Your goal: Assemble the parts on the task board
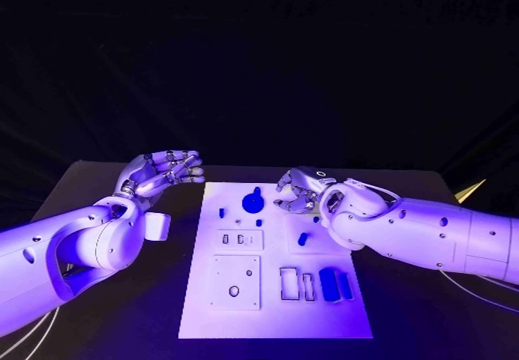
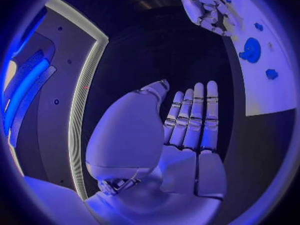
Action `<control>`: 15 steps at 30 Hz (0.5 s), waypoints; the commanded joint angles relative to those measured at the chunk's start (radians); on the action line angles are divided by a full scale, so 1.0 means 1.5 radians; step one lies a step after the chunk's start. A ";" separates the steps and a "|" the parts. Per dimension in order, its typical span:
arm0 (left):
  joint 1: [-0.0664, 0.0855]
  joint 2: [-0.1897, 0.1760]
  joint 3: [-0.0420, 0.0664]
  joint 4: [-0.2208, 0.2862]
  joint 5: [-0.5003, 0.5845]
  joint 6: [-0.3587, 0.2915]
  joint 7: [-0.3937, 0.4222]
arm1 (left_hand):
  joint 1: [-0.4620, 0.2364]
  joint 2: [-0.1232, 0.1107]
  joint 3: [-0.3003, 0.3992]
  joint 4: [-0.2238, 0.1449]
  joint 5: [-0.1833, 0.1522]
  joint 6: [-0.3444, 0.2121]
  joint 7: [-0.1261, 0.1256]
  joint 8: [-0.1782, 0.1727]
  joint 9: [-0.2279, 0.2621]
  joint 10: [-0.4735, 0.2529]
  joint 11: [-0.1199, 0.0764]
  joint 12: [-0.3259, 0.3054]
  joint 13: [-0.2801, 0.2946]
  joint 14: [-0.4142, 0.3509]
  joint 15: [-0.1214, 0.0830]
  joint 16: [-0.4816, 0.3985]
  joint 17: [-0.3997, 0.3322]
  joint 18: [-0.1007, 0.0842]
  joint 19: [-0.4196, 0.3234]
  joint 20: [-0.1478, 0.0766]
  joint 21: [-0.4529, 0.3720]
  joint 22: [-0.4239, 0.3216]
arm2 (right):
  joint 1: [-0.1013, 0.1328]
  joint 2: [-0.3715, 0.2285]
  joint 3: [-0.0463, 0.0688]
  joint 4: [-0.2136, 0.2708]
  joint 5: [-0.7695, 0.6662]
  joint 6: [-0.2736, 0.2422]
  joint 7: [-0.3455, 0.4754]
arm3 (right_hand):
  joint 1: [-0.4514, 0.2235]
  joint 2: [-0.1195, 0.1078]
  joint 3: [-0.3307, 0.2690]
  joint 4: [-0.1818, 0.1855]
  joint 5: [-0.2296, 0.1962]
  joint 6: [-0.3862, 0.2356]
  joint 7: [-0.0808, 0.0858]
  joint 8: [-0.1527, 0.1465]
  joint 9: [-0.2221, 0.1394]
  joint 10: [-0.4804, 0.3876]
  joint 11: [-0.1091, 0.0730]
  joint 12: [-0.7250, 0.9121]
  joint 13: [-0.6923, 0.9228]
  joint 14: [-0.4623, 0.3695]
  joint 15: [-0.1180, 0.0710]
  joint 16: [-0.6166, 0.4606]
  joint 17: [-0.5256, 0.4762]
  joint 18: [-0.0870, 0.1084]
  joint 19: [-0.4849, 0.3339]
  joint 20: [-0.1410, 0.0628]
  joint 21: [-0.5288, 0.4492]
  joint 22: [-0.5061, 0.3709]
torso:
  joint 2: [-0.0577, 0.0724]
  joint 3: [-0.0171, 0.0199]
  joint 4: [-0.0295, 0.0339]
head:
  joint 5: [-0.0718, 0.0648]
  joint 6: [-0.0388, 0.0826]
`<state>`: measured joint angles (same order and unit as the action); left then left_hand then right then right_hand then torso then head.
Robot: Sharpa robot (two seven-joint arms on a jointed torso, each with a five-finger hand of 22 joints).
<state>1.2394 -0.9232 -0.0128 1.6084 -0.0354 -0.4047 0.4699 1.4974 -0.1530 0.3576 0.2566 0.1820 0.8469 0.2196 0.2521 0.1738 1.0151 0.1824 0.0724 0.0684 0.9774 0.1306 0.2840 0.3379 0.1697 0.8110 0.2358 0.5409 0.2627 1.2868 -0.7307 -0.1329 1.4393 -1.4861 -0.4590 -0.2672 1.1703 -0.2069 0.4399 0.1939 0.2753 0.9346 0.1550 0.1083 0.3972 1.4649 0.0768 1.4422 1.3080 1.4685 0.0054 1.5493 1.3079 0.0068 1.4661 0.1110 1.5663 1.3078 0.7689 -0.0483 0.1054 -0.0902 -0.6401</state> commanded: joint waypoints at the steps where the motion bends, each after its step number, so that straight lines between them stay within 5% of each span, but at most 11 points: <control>1: 0.001 0.000 0.000 0.001 0.001 0.009 0.005 | -0.005 -0.001 0.004 0.000 -0.004 -0.004 0.017 -0.002 0.001 0.001 0.004 -0.002 0.001 -0.001 0.004 -0.002 0.001 0.006 -0.004 0.000 0.004 0.001 | 0.012 -0.033 0.001 0.018 0.104 -0.014 0.078 | 0.016 -0.004 0.007 -0.012 -0.018 0.000 0.002 -0.001 -0.002 0.007 -0.002 -0.005 0.101 0.058 -0.003 0.001 0.129 -0.005 0.070 -0.003 0.003 0.175 | -0.002 0.0011 -0.0032 | -0.005 0.002; 6: 0.000 0.001 0.000 -0.001 0.001 0.015 0.009 | -0.006 -0.003 0.005 -0.001 -0.004 -0.005 0.018 -0.003 0.001 0.000 0.004 -0.003 0.001 -0.002 0.005 -0.003 0.003 0.006 -0.006 0.000 0.006 0.002 | 0.026 -0.097 0.001 0.033 0.182 0.011 0.162 | 0.048 -0.014 0.010 -0.039 -0.079 -0.011 0.007 -0.008 -0.006 -0.010 0.003 -0.024 0.086 0.060 0.001 0.004 0.140 -0.001 0.061 0.001 -0.008 0.164 | -0.003 0.0025 -0.0079 | -0.014 0.008; 8: 0.000 0.001 0.000 -0.002 0.001 0.016 0.010 | -0.007 -0.003 0.004 -0.001 -0.004 -0.005 0.018 -0.003 0.001 0.000 0.004 -0.003 0.001 -0.002 0.005 -0.004 0.003 0.006 -0.006 0.000 0.006 0.002 | 0.028 -0.115 0.001 0.032 0.200 0.018 0.188 | 0.055 -0.014 -0.004 -0.041 -0.131 -0.020 0.010 -0.012 -0.008 -0.016 0.006 -0.031 0.081 0.062 0.004 0.006 0.148 0.001 0.057 0.004 -0.014 0.158 | -0.003 0.0042 -0.0105 | -0.015 0.009; 15: 0.000 0.004 0.000 -0.005 0.001 0.021 0.011 | -0.007 -0.004 0.004 -0.001 -0.004 -0.005 0.018 -0.003 0.001 0.000 0.004 -0.003 0.000 -0.003 0.005 -0.004 0.003 0.006 -0.007 0.001 0.006 0.002 | 0.028 -0.155 -0.001 0.007 0.214 0.048 0.241 | 0.094 -0.014 -0.023 -0.059 -0.117 -0.024 0.012 -0.014 -0.010 -0.025 0.007 -0.040 0.075 0.064 0.007 0.010 0.160 0.002 0.054 0.006 -0.017 0.156 | -0.003 0.0110 -0.0183 | -0.017 0.012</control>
<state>1.2389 -0.9201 -0.0131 1.5999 -0.0354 -0.3981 0.4722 1.4924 -0.1579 0.3576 0.2566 0.1820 0.8433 0.2159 0.2520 0.1736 1.0151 0.1824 0.0724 0.0684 0.9737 0.1343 0.2840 0.3418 0.1697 0.8074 0.2394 0.5450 0.2639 1.3297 -0.9625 -0.1338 1.4541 -1.2088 -0.4360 0.0030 1.3065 -0.2289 0.4054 0.1090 0.0962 0.9046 0.1741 0.0924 0.3834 1.4325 0.0877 1.3866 1.3078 1.4647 0.0091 1.5600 1.3077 0.0069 1.4661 0.1110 1.5389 1.3077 0.7644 -0.0367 0.0851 -0.1152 -0.6241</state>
